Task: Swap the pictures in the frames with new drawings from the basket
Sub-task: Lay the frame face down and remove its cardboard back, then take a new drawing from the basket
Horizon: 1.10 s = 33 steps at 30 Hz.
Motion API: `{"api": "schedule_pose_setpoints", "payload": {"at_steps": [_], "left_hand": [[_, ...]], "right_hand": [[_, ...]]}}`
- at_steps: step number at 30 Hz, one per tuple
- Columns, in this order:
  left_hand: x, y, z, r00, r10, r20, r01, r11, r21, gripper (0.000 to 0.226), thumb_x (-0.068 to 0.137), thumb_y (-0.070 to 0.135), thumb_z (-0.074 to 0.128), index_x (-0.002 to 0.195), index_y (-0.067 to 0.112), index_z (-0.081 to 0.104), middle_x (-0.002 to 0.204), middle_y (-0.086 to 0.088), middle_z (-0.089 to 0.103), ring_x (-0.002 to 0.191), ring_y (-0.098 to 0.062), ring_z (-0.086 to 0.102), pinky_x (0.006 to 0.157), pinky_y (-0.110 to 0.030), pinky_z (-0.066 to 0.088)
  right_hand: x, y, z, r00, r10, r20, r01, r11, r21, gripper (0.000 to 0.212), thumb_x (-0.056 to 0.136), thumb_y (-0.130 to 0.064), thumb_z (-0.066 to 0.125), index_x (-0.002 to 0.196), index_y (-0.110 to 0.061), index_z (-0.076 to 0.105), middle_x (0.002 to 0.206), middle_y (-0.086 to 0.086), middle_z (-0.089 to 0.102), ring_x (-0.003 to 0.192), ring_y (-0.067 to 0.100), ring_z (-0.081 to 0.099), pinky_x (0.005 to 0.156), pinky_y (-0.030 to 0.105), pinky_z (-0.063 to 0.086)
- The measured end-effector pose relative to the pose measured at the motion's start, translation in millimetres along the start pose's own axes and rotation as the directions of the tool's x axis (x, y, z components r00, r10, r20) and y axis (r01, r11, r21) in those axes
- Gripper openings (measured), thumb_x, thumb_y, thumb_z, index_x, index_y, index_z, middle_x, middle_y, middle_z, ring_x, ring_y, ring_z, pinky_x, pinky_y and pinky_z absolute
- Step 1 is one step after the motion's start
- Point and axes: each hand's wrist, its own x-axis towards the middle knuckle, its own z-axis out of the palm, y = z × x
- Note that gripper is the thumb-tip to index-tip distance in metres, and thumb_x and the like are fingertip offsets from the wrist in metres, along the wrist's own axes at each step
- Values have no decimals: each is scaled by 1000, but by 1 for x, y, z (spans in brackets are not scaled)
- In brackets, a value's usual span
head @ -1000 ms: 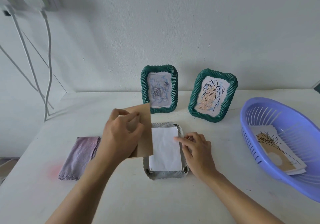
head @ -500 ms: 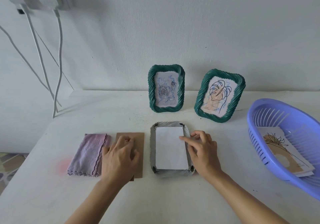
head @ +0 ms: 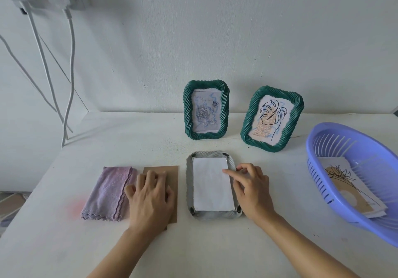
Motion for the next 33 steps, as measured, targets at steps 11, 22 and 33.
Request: {"api": "schedule_pose_setpoints", "payload": {"at_steps": [11,22,33], "left_hand": [[42,16,-26,979,113,171,-97,990,-103,36,86,47,44,114,35,63,104,6,60,100,-22,58,81,-40,39],[80,48,6,908,342,243,-310,937,-161,45,91,57,54,132,39,54,128,7,46,118,-18,47,90,-40,27],[88,40,9,902,308,302,-232,937,-261,50,85,60,62,131,40,54,123,9,42,111,-14,54,87,-38,21]], "right_hand": [[7,0,-8,994,87,64,-96,982,164,34,90,-27,51,115,-42,69,102,-13,49,100,13,53,82,40,41],[53,-6,-14,982,8,189,-6,1000,-7,45,80,-58,55,114,-33,68,109,-4,49,108,22,49,83,42,45],[66,-6,-13,935,11,353,1,999,-33,51,82,-52,70,127,-31,58,120,-6,47,116,20,43,94,40,43]]}}
